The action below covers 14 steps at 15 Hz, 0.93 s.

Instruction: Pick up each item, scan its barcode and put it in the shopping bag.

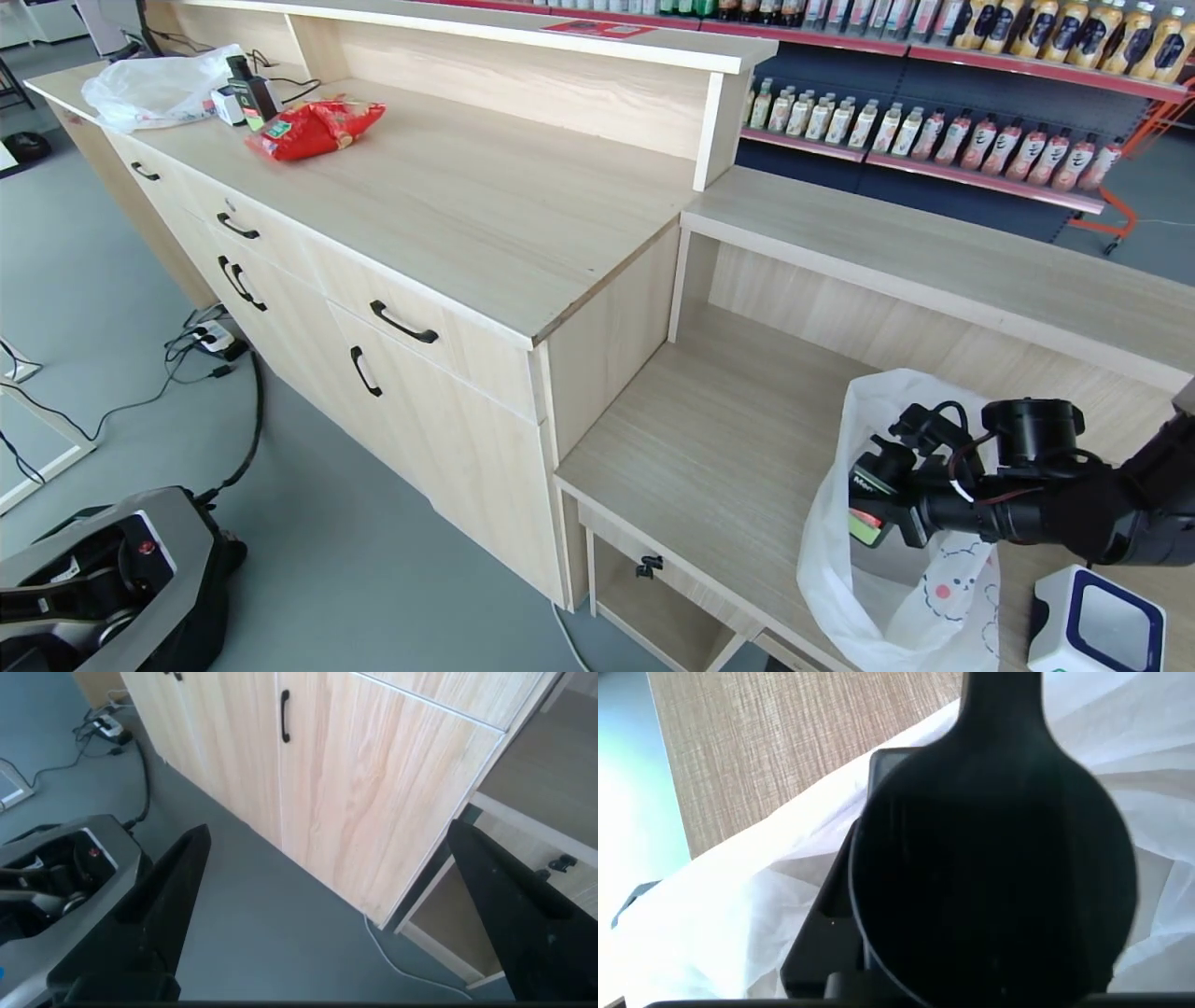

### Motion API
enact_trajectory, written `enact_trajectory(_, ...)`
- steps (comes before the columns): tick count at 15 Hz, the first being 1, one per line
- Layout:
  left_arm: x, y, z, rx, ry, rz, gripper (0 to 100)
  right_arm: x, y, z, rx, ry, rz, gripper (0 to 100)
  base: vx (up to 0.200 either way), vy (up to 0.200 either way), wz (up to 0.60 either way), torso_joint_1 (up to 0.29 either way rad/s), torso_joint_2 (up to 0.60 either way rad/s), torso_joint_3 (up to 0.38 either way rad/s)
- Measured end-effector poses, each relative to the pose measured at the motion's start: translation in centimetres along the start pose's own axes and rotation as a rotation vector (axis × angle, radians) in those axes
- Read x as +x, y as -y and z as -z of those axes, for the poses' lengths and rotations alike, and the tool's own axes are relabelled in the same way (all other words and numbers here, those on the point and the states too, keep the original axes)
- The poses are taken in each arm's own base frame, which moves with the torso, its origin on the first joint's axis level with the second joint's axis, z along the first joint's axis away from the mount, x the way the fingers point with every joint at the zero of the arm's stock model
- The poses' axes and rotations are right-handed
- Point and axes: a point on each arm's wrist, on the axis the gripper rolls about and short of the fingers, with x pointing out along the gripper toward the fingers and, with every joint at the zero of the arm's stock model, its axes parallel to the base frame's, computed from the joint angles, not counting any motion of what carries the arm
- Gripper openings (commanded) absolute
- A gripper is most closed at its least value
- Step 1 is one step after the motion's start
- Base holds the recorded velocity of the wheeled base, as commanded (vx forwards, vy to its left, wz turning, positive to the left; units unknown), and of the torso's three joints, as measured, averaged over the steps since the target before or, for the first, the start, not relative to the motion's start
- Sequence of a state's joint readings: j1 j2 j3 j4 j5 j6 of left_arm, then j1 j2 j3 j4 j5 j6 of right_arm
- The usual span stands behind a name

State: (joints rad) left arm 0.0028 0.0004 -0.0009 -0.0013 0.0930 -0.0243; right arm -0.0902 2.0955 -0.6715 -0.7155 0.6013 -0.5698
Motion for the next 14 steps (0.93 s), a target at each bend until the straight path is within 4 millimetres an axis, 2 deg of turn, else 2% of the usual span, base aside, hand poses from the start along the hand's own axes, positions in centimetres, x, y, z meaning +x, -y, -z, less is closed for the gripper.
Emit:
enact_trajectory(1,0.0,0.0,0.0,0.000,0.000,0.000,100,0.0,0.0,0.2,0.001,-0.004,-0.003,0,0.000,0.000,0.00,0.000,0.00,0.000)
enact_trajectory(2,0.0,0.0,0.0,0.000,0.000,0.000,100,0.1,-0.1,0.3,0.004,-0.007,-0.005,100,0.000,0.000,0.00,0.000,0.00,0.000)
enact_trajectory(7,0.0,0.0,0.0,0.000,0.001,0.000,100,0.1,-0.1,0.3,0.005,-0.008,-0.008,100,0.000,0.000,0.00,0.000,0.00,0.000)
enact_trajectory(9,0.0,0.0,0.0,0.000,0.001,0.000,100,-0.3,0.0,-0.4,-0.009,0.011,0.004,100,0.000,0.000,0.00,0.000,0.00,0.000)
enact_trajectory(10,0.0,0.0,0.0,0.000,0.001,0.000,100,-0.7,0.2,-1.3,-0.025,0.033,0.016,100,0.000,0.000,0.00,0.000,0.00,0.000)
enact_trajectory(12,0.0,0.0,0.0,0.000,0.001,0.000,100,-2.3,0.5,-4.2,-0.052,0.105,0.056,100,0.000,0.000,0.00,0.000,0.00,0.000)
enact_trajectory(14,0.0,0.0,0.0,0.000,0.001,0.000,100,-5.3,0.1,-7.5,-0.076,0.172,0.095,100,0.000,0.000,0.00,0.000,0.00,0.000)
